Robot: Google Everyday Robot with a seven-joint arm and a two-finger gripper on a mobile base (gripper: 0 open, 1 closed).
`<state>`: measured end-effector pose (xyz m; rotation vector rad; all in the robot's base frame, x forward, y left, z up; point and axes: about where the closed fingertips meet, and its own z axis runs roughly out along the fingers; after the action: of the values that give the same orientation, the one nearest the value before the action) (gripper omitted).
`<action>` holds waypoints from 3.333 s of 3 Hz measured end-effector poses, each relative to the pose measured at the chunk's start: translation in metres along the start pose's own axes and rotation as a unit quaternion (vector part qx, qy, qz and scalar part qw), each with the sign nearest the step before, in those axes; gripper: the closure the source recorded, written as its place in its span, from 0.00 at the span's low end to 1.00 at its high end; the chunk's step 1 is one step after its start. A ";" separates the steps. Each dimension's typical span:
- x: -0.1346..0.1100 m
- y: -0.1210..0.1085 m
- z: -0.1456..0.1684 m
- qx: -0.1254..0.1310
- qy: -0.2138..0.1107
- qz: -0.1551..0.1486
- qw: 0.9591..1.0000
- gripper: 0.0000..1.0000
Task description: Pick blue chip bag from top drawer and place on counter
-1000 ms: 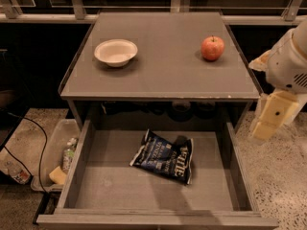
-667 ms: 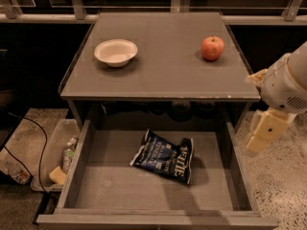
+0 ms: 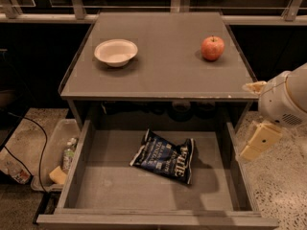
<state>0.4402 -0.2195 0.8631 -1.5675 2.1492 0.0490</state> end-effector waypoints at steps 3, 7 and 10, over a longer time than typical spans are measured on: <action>-0.014 0.033 0.168 -0.098 -0.114 0.064 0.987 0.00; -0.038 0.047 0.244 -0.122 -0.150 0.056 0.980 0.00; -0.044 0.056 0.287 -0.134 -0.153 0.059 0.977 0.17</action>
Offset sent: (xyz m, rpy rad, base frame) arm 0.0374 0.0858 -0.1658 0.3054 0.1301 0.0302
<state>0.5014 -0.0750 0.6121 -1.4579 2.0469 0.6023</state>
